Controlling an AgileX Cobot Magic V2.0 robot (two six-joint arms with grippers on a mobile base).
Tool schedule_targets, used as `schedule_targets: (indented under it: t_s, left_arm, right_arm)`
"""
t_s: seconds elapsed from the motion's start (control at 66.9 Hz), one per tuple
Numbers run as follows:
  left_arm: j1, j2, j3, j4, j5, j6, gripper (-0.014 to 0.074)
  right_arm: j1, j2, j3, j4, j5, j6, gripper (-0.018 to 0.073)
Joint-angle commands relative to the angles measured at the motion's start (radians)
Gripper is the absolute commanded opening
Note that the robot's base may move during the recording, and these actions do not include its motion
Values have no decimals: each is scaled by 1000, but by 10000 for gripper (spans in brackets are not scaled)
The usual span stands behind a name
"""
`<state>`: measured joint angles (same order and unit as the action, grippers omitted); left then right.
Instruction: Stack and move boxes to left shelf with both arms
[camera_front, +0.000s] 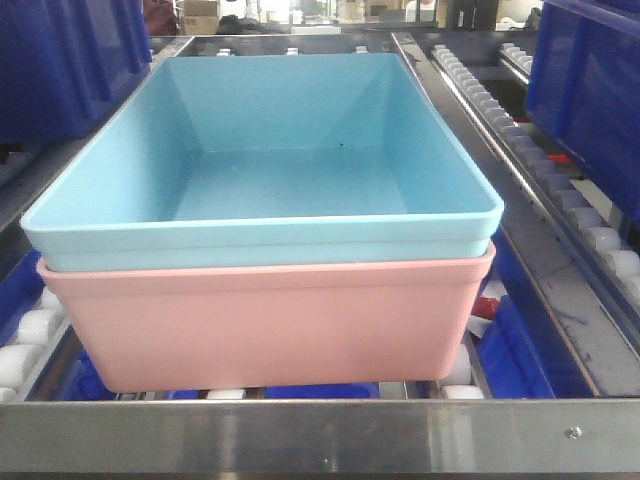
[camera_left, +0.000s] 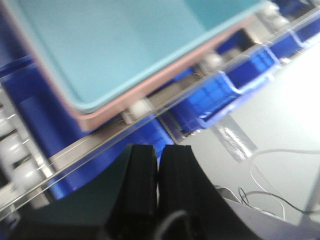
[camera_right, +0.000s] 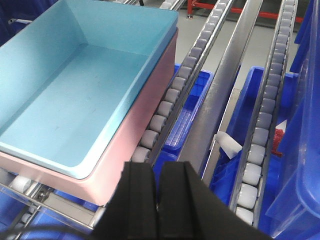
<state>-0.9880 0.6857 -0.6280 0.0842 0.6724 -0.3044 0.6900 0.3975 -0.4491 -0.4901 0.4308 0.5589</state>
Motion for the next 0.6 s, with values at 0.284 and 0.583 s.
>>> schedule_targets:
  t_s: [0.284,0.583]
  left_arm:
    - [210,-195,215,-304,-546,480,-1]
    - [541,-513,479,-304,-666,480,-1]
  right_arm:
    - [2,6,-24,-36,-77,-6,55]
    - [2,6,-24,-36,-77,-6,55]
